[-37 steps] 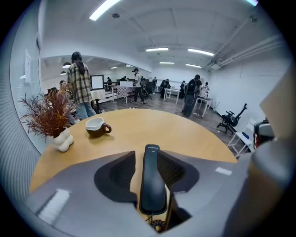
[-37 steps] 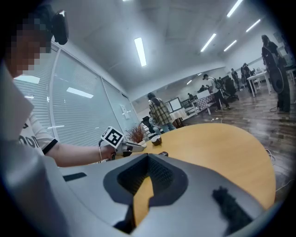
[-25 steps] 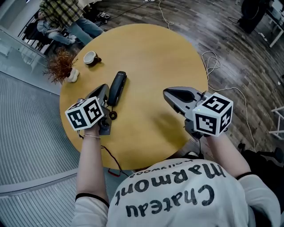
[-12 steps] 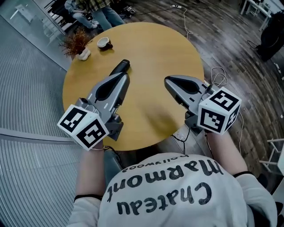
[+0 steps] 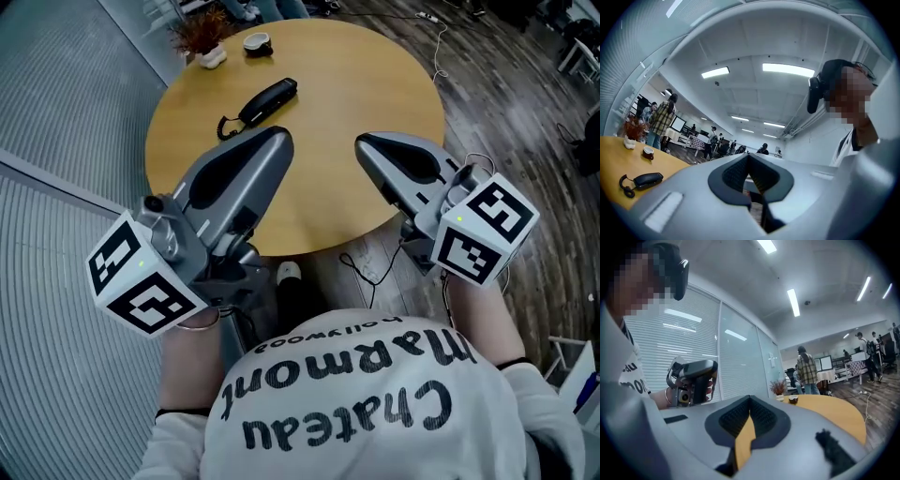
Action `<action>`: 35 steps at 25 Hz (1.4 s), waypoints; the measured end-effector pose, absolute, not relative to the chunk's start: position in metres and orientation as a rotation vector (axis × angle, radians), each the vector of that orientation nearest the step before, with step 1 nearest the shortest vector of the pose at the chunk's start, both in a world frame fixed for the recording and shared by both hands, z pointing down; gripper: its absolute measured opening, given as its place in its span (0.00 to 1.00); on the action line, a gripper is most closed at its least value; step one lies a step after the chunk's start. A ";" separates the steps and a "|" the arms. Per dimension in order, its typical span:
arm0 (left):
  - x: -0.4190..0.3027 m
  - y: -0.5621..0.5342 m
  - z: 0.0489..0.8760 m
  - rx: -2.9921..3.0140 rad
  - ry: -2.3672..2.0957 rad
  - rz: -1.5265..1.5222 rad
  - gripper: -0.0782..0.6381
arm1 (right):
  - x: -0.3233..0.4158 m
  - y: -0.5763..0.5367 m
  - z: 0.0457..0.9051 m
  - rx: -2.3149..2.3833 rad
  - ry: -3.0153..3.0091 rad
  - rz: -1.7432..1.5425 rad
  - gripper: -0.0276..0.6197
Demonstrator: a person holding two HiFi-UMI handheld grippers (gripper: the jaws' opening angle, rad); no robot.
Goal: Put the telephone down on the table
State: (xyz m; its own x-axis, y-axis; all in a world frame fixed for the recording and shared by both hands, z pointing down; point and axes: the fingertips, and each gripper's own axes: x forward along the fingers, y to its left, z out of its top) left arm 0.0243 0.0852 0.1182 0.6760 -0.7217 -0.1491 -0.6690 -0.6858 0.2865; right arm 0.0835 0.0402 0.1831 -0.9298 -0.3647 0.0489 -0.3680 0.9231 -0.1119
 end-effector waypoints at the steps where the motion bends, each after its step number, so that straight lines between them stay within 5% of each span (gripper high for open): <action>1: 0.027 0.094 0.117 2.684 -1.147 -0.371 0.12 | 0.085 0.046 0.182 0.568 -3.057 0.182 0.07; 35: 0.057 0.212 0.088 2.819 -1.154 -0.372 0.12 | 0.087 0.132 0.181 0.472 -3.035 0.140 0.07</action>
